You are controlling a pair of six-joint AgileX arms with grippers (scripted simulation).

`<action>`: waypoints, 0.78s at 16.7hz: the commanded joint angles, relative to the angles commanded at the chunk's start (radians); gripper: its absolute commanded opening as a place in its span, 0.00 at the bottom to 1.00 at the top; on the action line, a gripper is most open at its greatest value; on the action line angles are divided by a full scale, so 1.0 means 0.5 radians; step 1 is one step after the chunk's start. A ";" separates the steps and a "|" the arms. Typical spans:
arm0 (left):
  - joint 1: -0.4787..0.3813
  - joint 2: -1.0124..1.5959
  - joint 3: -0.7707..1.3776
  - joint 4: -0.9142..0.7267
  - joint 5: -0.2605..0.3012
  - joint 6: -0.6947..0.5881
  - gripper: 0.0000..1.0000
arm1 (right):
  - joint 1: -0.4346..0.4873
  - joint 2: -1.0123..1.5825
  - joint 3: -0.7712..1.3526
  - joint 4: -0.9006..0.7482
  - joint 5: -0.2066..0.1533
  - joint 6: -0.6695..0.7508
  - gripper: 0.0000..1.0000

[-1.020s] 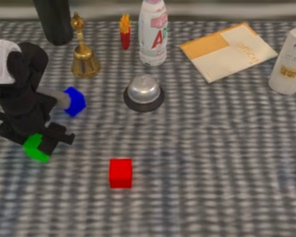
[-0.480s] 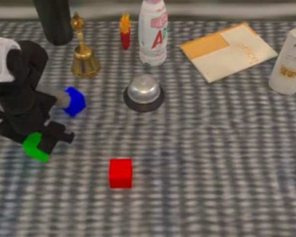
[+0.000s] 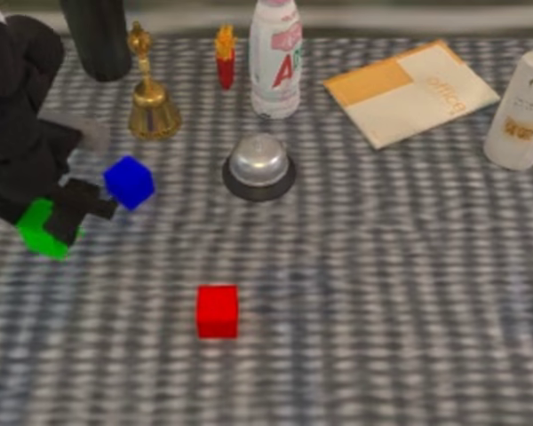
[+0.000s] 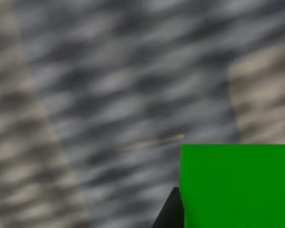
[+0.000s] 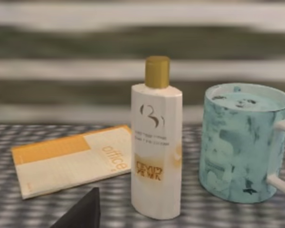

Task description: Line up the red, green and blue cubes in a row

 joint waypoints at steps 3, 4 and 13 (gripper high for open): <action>0.000 -0.003 0.003 -0.004 0.000 0.000 0.00 | 0.000 0.000 0.000 0.000 0.000 0.000 1.00; -0.010 0.005 -0.002 0.001 -0.001 0.003 0.00 | 0.000 0.000 0.000 0.000 0.000 0.000 1.00; -0.484 0.207 0.316 -0.156 -0.005 -0.720 0.00 | 0.000 0.000 0.000 0.000 0.000 0.000 1.00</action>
